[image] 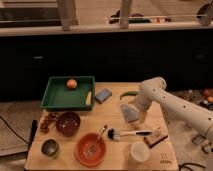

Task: Place towel in purple bowl

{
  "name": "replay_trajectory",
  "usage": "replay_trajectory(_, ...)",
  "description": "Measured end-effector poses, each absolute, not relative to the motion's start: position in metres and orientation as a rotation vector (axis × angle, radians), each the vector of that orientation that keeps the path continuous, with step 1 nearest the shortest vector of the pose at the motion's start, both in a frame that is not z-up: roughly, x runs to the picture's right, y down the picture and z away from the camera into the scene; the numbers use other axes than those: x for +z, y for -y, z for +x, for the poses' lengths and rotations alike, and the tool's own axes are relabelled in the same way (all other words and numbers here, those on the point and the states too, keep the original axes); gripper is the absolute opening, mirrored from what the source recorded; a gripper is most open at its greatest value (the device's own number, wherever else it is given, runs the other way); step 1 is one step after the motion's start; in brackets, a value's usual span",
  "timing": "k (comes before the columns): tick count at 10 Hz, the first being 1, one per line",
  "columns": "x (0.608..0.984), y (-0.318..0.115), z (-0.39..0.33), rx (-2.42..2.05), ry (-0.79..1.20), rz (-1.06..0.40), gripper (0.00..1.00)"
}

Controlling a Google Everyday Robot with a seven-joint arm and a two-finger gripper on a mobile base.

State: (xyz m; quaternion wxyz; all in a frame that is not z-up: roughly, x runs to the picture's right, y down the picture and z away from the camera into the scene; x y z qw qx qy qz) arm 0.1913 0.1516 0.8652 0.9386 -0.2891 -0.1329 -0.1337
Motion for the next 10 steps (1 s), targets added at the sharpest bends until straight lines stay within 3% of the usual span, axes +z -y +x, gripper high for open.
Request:
replay_trajectory(7,0.89,-0.159,0.186,-0.186,0.27,-0.634,0.78)
replay_trajectory(10,0.899,-0.167,0.189,-0.178,0.26,-0.664,0.41)
